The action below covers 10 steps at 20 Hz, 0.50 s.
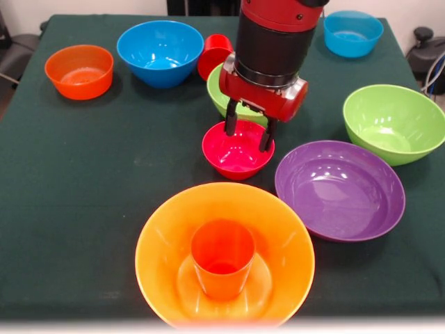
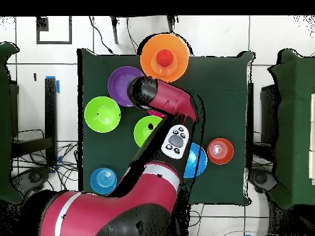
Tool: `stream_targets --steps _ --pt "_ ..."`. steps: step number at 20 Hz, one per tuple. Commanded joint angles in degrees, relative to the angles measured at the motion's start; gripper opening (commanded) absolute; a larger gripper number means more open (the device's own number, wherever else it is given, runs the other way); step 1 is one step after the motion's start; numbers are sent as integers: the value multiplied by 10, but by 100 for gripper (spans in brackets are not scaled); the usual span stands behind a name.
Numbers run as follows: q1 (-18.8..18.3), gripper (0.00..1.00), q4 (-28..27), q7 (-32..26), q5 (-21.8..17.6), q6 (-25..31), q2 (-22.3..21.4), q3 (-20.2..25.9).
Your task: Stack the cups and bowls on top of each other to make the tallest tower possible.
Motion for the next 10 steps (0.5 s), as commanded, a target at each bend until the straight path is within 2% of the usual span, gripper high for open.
stream_targets --steps 1,10 --pt "-42 100 53 -43 -58 -16 -50 81" --pt "-38 100 96 -24 -87 -21 -81 92"
